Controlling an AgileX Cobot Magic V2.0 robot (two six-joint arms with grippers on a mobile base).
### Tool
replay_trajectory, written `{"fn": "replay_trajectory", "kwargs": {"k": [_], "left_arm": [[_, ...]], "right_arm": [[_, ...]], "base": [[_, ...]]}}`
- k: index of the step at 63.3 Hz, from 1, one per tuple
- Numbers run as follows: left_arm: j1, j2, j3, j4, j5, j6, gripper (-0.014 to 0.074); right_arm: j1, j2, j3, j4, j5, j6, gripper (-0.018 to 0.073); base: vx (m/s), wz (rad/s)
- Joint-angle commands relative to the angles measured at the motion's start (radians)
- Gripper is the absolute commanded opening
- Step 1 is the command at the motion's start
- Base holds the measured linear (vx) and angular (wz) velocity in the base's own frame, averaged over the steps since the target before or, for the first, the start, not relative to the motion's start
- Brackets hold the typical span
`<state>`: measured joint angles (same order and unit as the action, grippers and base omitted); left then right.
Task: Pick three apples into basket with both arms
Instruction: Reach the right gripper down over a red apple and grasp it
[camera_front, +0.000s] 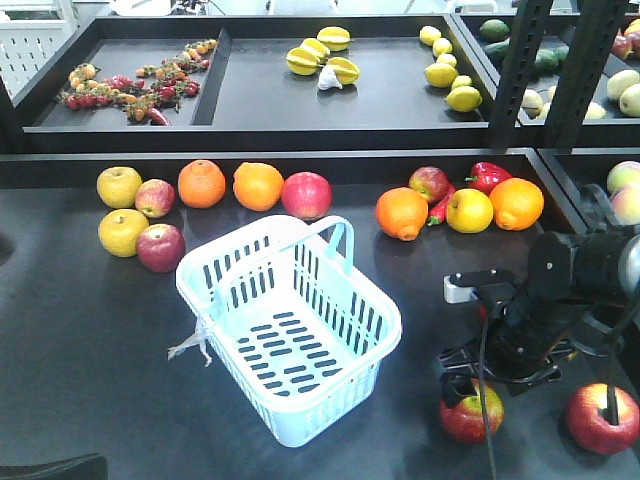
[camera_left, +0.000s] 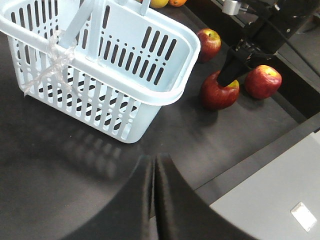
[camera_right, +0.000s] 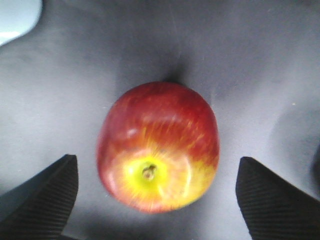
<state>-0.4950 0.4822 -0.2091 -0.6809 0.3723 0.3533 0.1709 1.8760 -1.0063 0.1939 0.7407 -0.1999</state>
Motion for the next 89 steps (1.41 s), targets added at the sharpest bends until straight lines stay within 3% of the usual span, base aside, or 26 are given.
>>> {"fn": "replay_trajectory", "kwargs": {"k": [1, 27, 34, 52, 61, 77, 89], "left_arm": [[-0.002, -0.001, -0.029, -0.017, -0.047, 0.002, -0.0007], [-0.002, -0.001, -0.029, -0.017, -0.047, 0.002, -0.0007], [-0.002, -0.001, -0.029, -0.017, -0.047, 0.002, -0.0007], [-0.002, -0.001, -0.029, -0.017, -0.047, 0.002, -0.0007], [-0.002, -0.001, -0.029, -0.017, -0.047, 0.002, -0.0007], [-0.002, -0.001, -0.029, -0.017, -0.047, 0.002, -0.0007], [-0.002, -0.001, -0.029, -0.017, -0.047, 0.002, -0.0007]], "right_arm": [[0.000, -0.012, -0.026, 0.001, -0.018, 0.001, 0.0602], [0.000, 0.048, -0.026, 0.007, -0.057, -0.003, 0.0557], [0.000, 0.048, -0.026, 0.008, -0.040, -0.003, 0.0470], [0.000, -0.029, -0.026, 0.002, 0.033, -0.004, 0.0118], [0.000, -0.175, -0.026, -0.003, 0.068, -0.004, 0.0036], [0.000, -0.452, -0.026, 0.014, 0.114, -0.004, 0.0017], [0.019, -0.531, -0.026, 0.150, 0.122, -0.061, 0.0019]], "base": [[0.00, 0.00], [0.00, 0.00], [0.00, 0.00], [0.00, 0.00], [0.00, 0.00], [0.00, 0.00], [0.00, 0.00]]}}
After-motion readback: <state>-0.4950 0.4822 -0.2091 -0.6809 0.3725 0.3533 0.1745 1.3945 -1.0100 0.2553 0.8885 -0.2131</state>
